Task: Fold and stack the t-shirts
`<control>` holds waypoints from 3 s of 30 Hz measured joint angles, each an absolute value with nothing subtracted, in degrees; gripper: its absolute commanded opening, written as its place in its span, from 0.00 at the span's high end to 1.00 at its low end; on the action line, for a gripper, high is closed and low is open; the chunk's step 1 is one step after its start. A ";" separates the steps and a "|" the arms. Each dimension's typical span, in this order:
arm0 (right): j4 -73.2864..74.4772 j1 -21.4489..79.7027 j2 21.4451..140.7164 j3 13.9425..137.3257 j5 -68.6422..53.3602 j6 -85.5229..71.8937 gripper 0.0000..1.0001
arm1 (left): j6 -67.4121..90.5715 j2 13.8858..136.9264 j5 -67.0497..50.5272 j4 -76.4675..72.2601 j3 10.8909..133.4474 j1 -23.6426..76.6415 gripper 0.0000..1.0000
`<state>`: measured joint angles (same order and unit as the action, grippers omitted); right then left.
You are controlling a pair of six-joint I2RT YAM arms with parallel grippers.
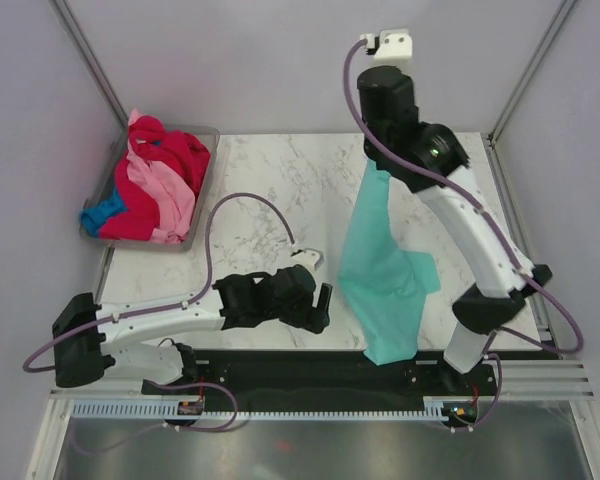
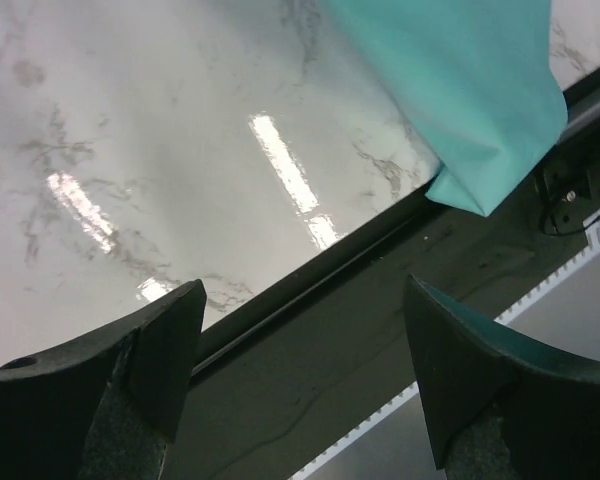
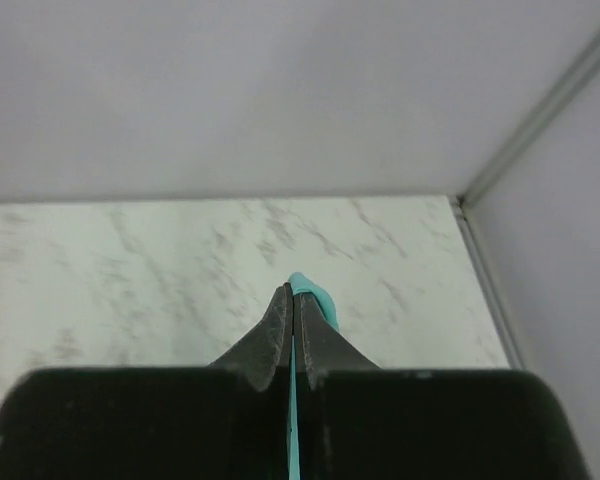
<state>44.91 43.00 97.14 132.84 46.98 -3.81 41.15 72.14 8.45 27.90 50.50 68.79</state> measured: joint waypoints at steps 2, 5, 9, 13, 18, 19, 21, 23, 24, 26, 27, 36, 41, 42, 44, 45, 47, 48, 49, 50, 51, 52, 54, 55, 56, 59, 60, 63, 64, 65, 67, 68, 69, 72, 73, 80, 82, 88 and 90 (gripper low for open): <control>47.92 38.17 102.52 132.49 48.82 -5.52 1.00 | 42.28 70.13 11.20 30.33 50.37 68.58 0.13; 52.75 27.92 113.40 130.45 46.09 -11.31 1.00 | 42.87 69.19 14.37 32.86 51.11 68.49 0.13; 54.54 18.48 117.97 113.71 38.70 -16.32 1.00 | 43.00 73.97 15.44 33.80 53.30 68.51 0.13; 54.59 17.47 115.22 104.88 33.85 -18.72 1.00 | 42.59 84.51 14.63 31.59 57.21 68.71 0.05; 51.07 15.53 105.65 99.00 28.29 -19.68 1.00 | 41.41 97.78 11.31 26.59 64.45 69.08 0.03; 50.26 14.02 103.53 97.54 27.27 -19.77 1.00 | 41.10 100.62 10.37 24.97 66.37 69.14 0.08; 48.36 10.46 99.94 94.45 25.21 -19.86 1.00 | 40.84 103.92 9.41 23.44 68.79 69.30 0.19; 47.35 7.49 97.86 92.07 23.94 -19.97 1.00 | 40.64 107.26 8.38 21.89 71.55 69.41 0.46; 46.96 6.11 97.23 90.94 23.42 -20.01 1.00 | 40.34 108.77 8.14 21.41 72.82 69.47 0.66; 46.52 4.62 96.71 89.08 22.31 -20.14 1.00 | 40.05 111.24 7.51 20.80 74.76 69.52 0.98; 46.24 4.49 96.68 88.36 21.74 -20.18 1.00 | 39.55 111.90 7.53 20.97 75.20 69.52 0.98; 45.84 2.37 94.28 85.03 19.29 -21.34 1.00 | 36.86 84.18 11.99 34.41 67.90 58.96 0.75; 45.50 -0.12 90.26 82.24 19.11 -22.76 1.00 | 30.44 65.12 10.90 37.21 66.70 28.27 0.07; 45.45 -0.12 89.65 81.49 18.79 -22.85 1.00 | 29.91 64.93 10.92 38.39 66.74 26.55 0.10; 45.04 -0.10 88.86 79.94 18.22 -23.00 1.00 | 28.97 66.32 9.87 40.95 65.71 26.20 0.14; 44.99 0.03 88.62 79.13 17.98 -23.00 1.00 | 28.60 67.37 8.73 41.63 64.42 26.50 0.17; 44.73 0.23 88.40 77.45 17.58 -23.00 1.00 | 28.03 68.69 6.42 42.74 61.01 26.98 0.23; 44.73 0.23 88.29 76.82 17.47 -22.98 1.00 | 27.77 68.75 5.30 43.75 59.61 27.16 0.28; 44.58 0.23 88.01 75.96 17.28 -22.98 1.00 | 27.66 68.62 4.47 44.51 58.87 27.44 0.29; 44.60 0.21 87.68 75.20 17.15 -22.98 1.00 | 27.55 68.47 3.79 44.75 58.39 27.68 0.31; 44.62 0.21 87.33 74.56 16.93 -22.98 1.00 | 27.51 68.31 3.38 44.64 58.15 28.21 0.33; 44.60 0.21 87.00 74.11 16.75 -22.98 1.00 | 27.55 68.07 2.92 44.42 57.93 28.80 0.34; 44.42 0.21 86.26 73.38 16.49 -22.98 1.00 | 27.75 67.51 2.55 43.31 56.99 31.35 0.35; 44.18 0.21 85.80 72.88 16.29 -22.98 1.00 | 28.10 67.37 2.85 42.83 56.53 33.12 0.35; 43.94 0.21 85.47 72.49 16.21 -22.98 1.00 | 28.62 67.42 3.38 41.98 55.79 36.38 0.36; 43.29 0.21 84.68 70.85 15.35 -23.00 1.00 | 30.79 69.12 3.40 39.66 53.95 45.10 0.38; 43.20 0.21 84.64 70.28 15.09 -23.00 1.00 | 31.64 70.15 3.25 38.72 53.25 47.22 0.38; 42.92 0.21 84.55 68.77 14.70 -23.00 1.00 | 33.61 73.67 3.11 36.60 51.77 50.68 0.38; 42.81 0.21 84.49 68.31 14.57 -23.00 1.00 | 34.22 74.96 3.18 35.99 51.46 51.59 0.38; 42.65 0.21 84.38 67.83 14.44 -22.98 1.00 | 34.76 76.25 3.14 35.46 51.29 52.51 0.38; 42.50 0.21 84.14 67.09 14.17 -22.98 1.00 | 35.77 78.39 3.22 34.59 51.24 54.26 0.38; 42.41 0.21 84.05 66.85 14.04 -22.98 1.00 | 36.34 79.33 3.29 34.13 51.24 55.09 0.38; 42.37 0.21 83.92 66.59 13.91 -22.98 1.00 | 36.95 80.07 3.33 33.76 51.24 55.88 0.38; 42.11 0.21 83.59 65.91 13.74 -22.94 1.00 | 38.94 81.47 3.57 32.93 50.98 58.02 0.38; 41.98 0.21 83.50 65.78 13.74 -22.94 1.00 | 39.46 81.67 3.81 32.69 50.83 58.52 0.38; 41.19 0.21 83.26 64.86 13.74 -22.74 1.00 | 43.16 84.99 6.11 32.14 48.75 61.47 0.38; 41.10 0.21 83.26 64.84 13.74 -22.72 1.00 | 43.72 86.06 6.90 32.16 48.66 61.52 0.38; 40.88 0.21 83.07 64.62 13.54 -22.72 1.00 | 44.75 88.92 10.15 31.40 48.69 61.52 0.43; 40.82 0.21 82.91 64.29 13.50 -22.72 1.00 | 44.97 89.60 10.87 31.48 49.15 61.54 0.45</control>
